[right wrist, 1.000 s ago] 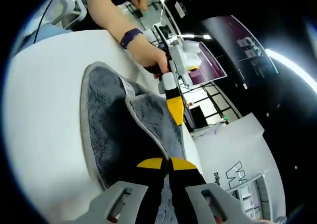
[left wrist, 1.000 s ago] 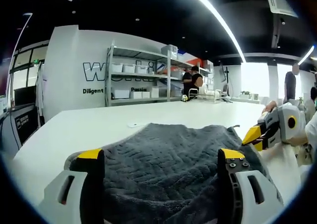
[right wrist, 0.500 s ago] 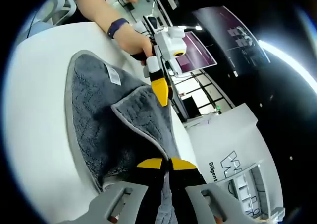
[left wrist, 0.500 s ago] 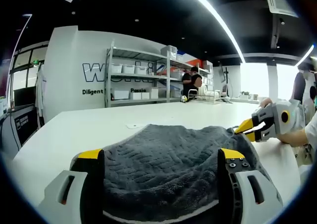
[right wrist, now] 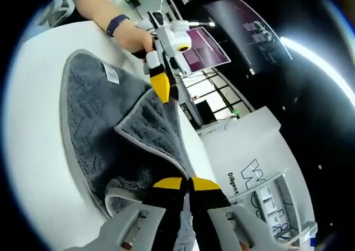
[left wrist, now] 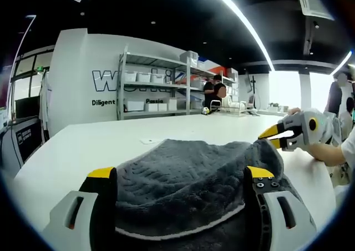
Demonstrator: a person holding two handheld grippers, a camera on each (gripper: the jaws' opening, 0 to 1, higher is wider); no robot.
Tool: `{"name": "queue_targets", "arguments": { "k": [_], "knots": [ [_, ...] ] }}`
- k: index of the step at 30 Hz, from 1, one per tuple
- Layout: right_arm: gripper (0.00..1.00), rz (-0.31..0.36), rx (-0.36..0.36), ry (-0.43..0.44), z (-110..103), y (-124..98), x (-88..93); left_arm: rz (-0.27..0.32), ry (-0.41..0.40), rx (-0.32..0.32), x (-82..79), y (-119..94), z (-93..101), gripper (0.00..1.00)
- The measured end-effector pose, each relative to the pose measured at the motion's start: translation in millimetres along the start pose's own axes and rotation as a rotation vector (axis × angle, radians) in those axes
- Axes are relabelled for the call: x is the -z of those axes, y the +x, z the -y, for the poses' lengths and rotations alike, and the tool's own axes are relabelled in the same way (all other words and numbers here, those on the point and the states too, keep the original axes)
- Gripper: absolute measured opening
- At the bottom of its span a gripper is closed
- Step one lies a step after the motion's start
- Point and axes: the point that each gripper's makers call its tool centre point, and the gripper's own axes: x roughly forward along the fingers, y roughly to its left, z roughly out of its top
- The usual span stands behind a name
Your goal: Open the folded towel by lifting each exposed corner and separating the folded layers until the towel lies flat within the target outline without major curled edges
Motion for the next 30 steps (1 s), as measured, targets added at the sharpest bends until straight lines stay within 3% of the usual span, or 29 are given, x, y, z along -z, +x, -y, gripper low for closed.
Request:
{"name": "queue_targets", "arguments": {
  "k": [30],
  "knots": [
    [0.0,-0.152,0.141,0.12,43,-14,50.5,-0.01,-0.002,0.02,2.4,1,5.3,0.93]
  ]
}}
